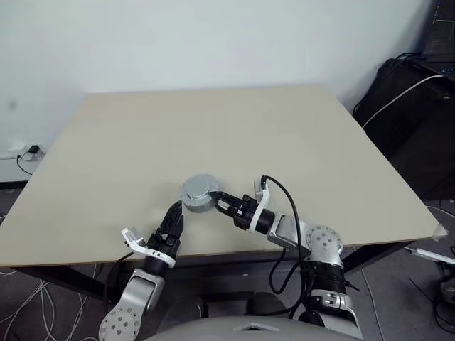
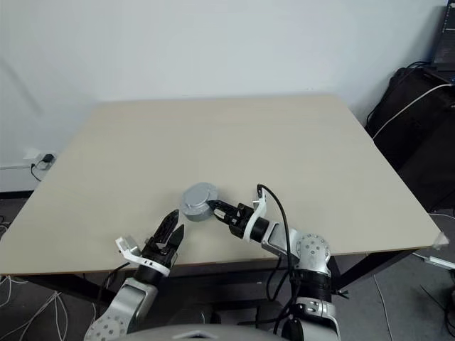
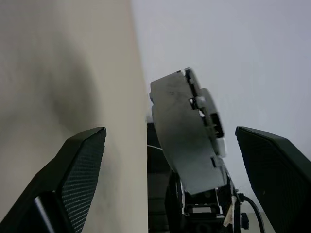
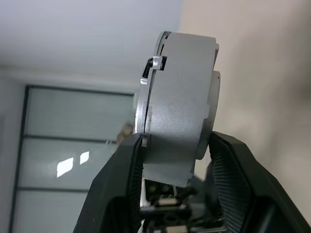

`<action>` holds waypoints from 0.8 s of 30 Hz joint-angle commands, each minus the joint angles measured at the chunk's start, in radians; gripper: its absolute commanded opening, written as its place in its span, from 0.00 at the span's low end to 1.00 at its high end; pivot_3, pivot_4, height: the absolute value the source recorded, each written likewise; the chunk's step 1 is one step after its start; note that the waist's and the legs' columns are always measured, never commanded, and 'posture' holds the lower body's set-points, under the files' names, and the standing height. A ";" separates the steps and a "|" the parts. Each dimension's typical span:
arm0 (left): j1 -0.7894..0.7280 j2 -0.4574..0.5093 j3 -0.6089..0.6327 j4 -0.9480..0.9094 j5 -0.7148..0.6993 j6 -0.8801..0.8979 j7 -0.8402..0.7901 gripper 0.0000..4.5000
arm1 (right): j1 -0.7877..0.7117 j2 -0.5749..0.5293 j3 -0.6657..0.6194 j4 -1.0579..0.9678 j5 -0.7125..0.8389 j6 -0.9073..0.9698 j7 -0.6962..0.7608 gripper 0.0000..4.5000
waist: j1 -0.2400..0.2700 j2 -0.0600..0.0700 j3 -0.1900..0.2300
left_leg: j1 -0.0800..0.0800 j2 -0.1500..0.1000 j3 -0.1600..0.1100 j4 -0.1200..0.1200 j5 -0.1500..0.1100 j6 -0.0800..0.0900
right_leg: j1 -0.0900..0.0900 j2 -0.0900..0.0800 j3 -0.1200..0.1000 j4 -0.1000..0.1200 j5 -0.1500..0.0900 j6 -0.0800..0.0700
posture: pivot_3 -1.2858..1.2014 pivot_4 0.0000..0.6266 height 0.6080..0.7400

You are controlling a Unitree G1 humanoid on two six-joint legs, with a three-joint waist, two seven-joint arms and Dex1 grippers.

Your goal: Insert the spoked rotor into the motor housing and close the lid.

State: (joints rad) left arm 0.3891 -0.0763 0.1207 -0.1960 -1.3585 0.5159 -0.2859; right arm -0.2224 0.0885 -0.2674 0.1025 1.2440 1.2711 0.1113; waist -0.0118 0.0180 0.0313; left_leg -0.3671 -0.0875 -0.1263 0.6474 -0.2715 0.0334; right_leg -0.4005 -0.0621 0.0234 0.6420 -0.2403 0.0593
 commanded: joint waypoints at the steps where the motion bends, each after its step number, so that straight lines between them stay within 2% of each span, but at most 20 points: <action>1: -0.027 -0.096 -0.029 -0.001 -0.025 -0.003 -0.030 1.00 | 0.007 0.055 0.035 -0.066 0.071 0.019 0.014 0.39 | 0.000 0.000 0.000 | 0.000 0.000 0.000 0.000 0.000 0.000 | 0.000 0.000 0.000 0.000 0.000 0.000 | 0.52 0.00 1.00; 17: -0.044 -0.088 -0.047 0.018 -0.032 -0.004 -0.035 1.00 | 0.018 0.036 0.072 -0.078 0.115 0.068 -0.025 0.39 | 0.000 0.000 0.000 | 0.000 0.000 0.000 0.000 0.000 0.000 | 0.000 0.000 0.000 0.000 -0.001 0.001 | 0.52 0.00 1.00; 21: -0.046 -0.091 -0.046 0.022 -0.035 -0.007 -0.039 0.80 | 0.018 0.033 0.070 -0.075 0.115 0.071 -0.031 0.39 | 0.000 0.000 0.000 | 0.000 0.000 0.000 0.000 0.000 0.000 | 0.000 0.000 0.000 0.000 -0.001 0.002 | 0.52 0.00 1.00; 24: -0.046 -0.089 -0.048 0.023 -0.036 -0.010 -0.041 0.58 | 0.021 0.031 0.069 -0.073 0.113 0.070 -0.038 0.39 | 0.000 0.000 0.000 | 0.000 0.000 0.000 0.000 0.000 0.000 | 0.000 0.000 0.000 0.000 -0.001 0.001 | 0.52 0.00 1.00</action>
State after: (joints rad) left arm 0.3676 -0.0718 0.0913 -0.1645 -1.4022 0.5141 -0.3246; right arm -0.1938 0.0778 -0.2120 0.0740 1.2967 1.3355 0.0536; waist -0.0116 0.0179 0.0313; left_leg -0.3671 -0.0875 -0.1261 0.6476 -0.2715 0.0335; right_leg -0.4005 -0.0621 0.0234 0.6420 -0.2414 0.0607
